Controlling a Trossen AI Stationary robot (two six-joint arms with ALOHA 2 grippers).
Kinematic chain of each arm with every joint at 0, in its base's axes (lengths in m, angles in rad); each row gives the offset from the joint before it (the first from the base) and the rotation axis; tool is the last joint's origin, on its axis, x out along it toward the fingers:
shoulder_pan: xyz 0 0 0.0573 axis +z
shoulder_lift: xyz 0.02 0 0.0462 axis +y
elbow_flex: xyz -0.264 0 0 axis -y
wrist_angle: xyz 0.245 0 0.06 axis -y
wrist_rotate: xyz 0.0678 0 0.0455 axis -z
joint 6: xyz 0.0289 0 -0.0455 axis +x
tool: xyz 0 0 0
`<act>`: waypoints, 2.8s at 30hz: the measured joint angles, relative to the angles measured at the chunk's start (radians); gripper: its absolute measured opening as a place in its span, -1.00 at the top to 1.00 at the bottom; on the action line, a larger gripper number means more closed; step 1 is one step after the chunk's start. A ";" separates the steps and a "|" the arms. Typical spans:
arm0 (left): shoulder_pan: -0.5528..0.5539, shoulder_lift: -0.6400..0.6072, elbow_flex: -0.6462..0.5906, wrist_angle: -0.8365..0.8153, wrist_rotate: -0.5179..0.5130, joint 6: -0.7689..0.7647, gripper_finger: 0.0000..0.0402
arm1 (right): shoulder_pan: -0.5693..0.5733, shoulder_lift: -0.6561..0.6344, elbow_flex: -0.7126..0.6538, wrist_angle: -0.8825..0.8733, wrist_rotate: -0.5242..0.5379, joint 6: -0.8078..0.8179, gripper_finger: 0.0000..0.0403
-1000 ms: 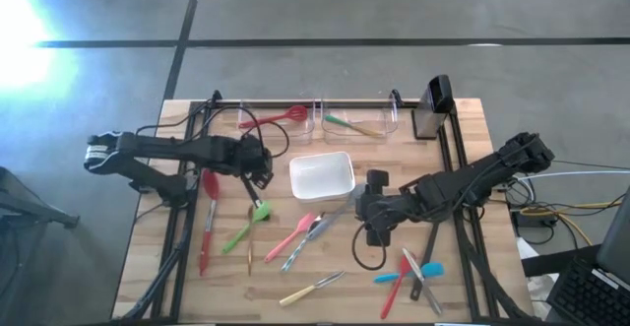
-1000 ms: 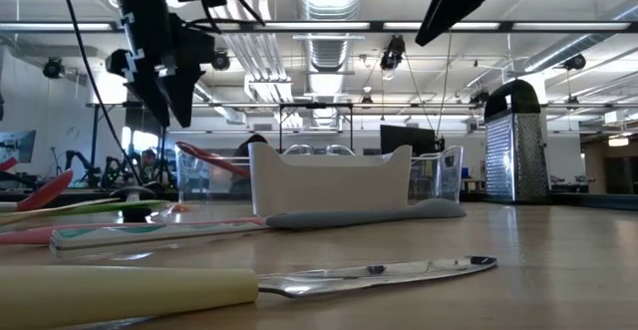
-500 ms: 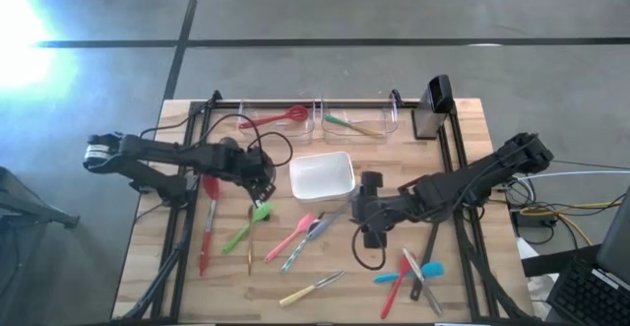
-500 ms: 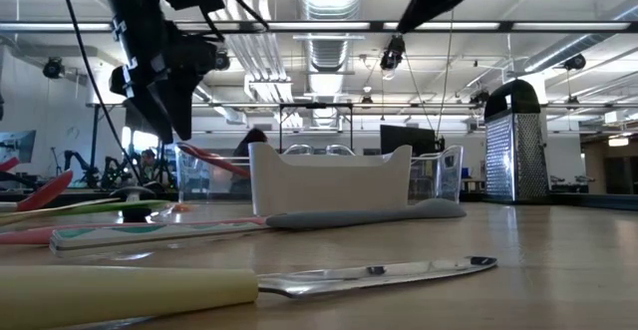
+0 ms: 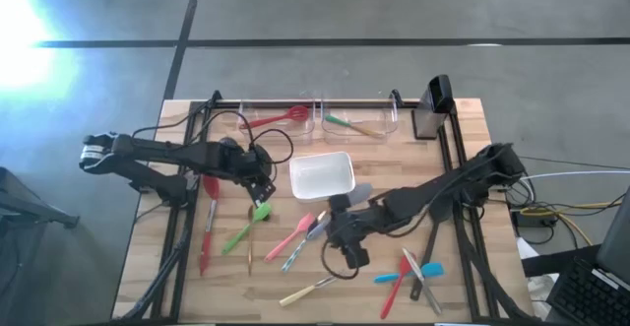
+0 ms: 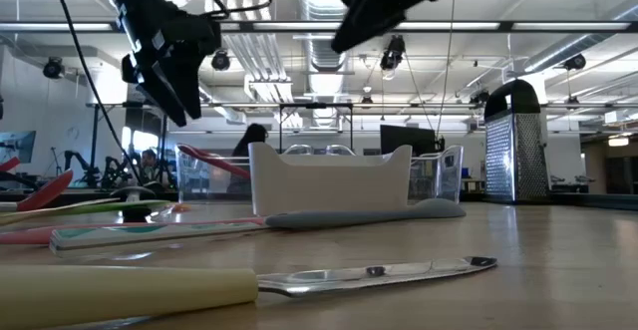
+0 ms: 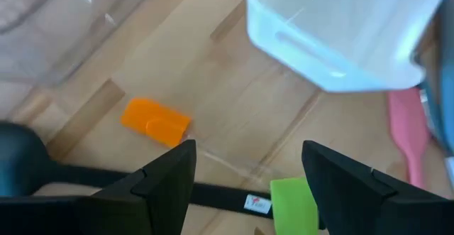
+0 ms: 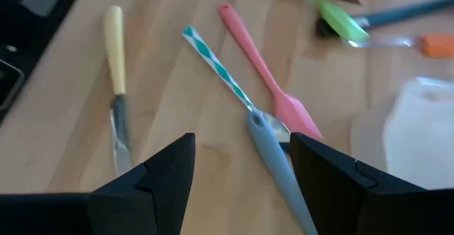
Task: Pick & Place Kitchen Items
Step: Put the blue table knife into the right transparent bin
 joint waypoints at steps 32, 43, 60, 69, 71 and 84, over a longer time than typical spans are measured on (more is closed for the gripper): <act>-0.374 0.224 0.026 0.424 0.106 -0.237 -0.30 | -0.037 -0.157 -0.040 -0.398 0.414 0.269 0.07; -0.399 0.440 0.223 0.391 0.174 -0.292 -0.30 | -0.054 -0.454 -0.261 -0.384 0.436 0.367 0.15; -0.453 0.647 0.359 0.210 0.163 -0.387 -0.30 | -0.059 -0.762 -0.468 -0.305 0.519 0.446 0.19; -0.455 0.670 0.355 0.211 0.113 -0.404 -0.30 | -0.059 -0.768 -0.491 -0.260 0.521 0.437 0.20; -0.455 0.682 0.351 0.216 0.114 -0.404 -0.30 | -0.058 -0.763 -0.491 -0.260 0.521 0.428 0.20; -0.456 0.741 0.351 0.253 0.160 -0.405 -0.30 | -0.058 -0.764 -0.491 -0.260 0.541 0.369 0.32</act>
